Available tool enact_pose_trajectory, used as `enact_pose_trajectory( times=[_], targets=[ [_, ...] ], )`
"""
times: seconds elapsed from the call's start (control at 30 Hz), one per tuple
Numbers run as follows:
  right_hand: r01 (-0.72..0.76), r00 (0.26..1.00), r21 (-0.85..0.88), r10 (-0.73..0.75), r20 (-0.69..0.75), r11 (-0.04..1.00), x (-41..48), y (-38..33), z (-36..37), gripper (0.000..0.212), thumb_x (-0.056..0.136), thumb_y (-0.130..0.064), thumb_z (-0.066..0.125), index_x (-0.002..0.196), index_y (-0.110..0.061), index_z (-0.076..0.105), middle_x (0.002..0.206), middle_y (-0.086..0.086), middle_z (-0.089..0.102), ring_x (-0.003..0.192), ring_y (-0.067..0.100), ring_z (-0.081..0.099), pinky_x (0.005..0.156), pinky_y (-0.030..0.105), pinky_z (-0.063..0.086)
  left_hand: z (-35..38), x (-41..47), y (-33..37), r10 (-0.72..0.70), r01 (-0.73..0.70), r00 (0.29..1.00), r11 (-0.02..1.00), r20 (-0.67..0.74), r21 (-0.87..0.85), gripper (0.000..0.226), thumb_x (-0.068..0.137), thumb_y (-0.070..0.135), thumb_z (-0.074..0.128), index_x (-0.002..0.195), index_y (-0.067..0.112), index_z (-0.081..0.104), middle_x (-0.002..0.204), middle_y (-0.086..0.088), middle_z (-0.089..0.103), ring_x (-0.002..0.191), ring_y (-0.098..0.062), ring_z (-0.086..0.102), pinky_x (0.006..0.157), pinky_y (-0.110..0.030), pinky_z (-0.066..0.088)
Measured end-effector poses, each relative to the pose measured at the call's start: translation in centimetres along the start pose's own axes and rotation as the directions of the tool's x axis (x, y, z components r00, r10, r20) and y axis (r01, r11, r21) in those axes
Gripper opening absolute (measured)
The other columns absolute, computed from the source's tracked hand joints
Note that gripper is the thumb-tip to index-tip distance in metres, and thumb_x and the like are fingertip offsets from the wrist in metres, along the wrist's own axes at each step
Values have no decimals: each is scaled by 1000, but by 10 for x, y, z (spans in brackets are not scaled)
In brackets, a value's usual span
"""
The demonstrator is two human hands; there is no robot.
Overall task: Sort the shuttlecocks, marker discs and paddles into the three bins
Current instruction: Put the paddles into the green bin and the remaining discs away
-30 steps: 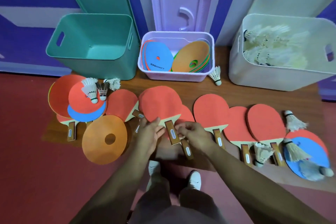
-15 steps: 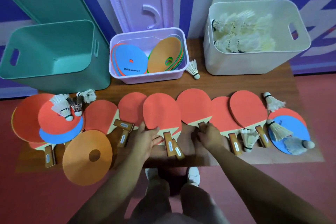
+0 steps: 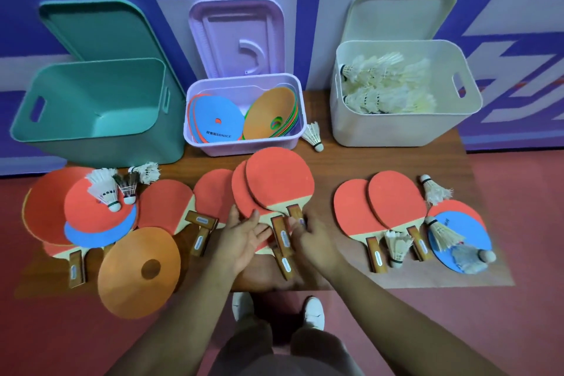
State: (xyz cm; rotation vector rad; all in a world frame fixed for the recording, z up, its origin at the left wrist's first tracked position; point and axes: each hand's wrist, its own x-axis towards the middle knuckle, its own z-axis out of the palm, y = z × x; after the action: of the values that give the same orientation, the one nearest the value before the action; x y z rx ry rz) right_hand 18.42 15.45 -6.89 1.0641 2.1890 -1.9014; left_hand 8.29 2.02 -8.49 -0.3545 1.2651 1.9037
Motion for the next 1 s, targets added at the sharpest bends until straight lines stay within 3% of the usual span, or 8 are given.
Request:
enact_pose_trajectory(
  times=[0.2,0.33,0.43,0.53,0.63,0.73,0.9,1.0],
  targets=[
    [229,968,-256,-193,157,939,7,-25,-1,16,92,-43,47,96,-28,50,100,3,54,88,13,56,83,35,45,9,-21,28,125,-123,991,991,37,-59,33,94,13,51,120,33,48,128,-4,64,116,-29,62,96,-46,50],
    [373,916,-292,-300,265,881,7,-51,7,16,96,-34,49,103,-21,56,103,4,52,90,13,54,85,31,44,6,-32,54,234,-226,972,962,-34,153,59,90,14,65,139,32,37,131,-4,63,115,-29,63,97,-48,49],
    [489,862,-276,-410,299,827,3,-72,25,27,95,-38,50,99,-13,60,96,6,57,91,19,56,85,41,46,4,-44,77,350,-319,928,924,-129,210,47,87,15,65,130,25,47,115,-11,69,95,-28,71,80,-43,57],
    [403,905,-205,-355,233,892,7,-101,42,44,93,-53,50,89,-12,64,85,6,66,84,20,62,82,45,50,-9,-61,107,406,-378,890,912,-210,161,34,92,7,53,122,22,52,86,-4,66,63,-14,63,52,-26,50],
    [192,968,63,-200,151,979,30,-134,64,77,70,-84,52,109,-17,57,98,-2,70,93,20,69,90,50,53,-33,-73,139,428,-413,890,903,-160,117,27,89,3,48,109,20,54,82,-2,61,65,-14,55,56,-25,45],
    [139,965,169,-171,196,976,36,-179,92,57,84,-65,56,114,-16,52,107,-5,66,101,15,65,95,39,51,-51,-77,166,417,-401,899,906,-133,136,22,91,-1,40,100,15,52,76,-2,59,55,-10,57,46,-19,44],
    [88,975,270,-139,176,959,56,-202,158,40,86,-40,64,115,-17,48,121,6,63,108,26,64,94,57,51,-93,-55,209,381,-342,899,919,-214,197,37,77,27,64,112,20,60,114,-11,69,102,-29,67,95,-50,51],
    [0,970,352,-85,227,936,75,-218,192,38,90,-27,64,123,-12,51,116,10,67,95,28,68,78,51,57,-129,-39,253,361,-317,904,925,-228,210,38,76,38,69,107,18,64,111,-12,71,104,-29,66,101,-53,47]
  ],
)
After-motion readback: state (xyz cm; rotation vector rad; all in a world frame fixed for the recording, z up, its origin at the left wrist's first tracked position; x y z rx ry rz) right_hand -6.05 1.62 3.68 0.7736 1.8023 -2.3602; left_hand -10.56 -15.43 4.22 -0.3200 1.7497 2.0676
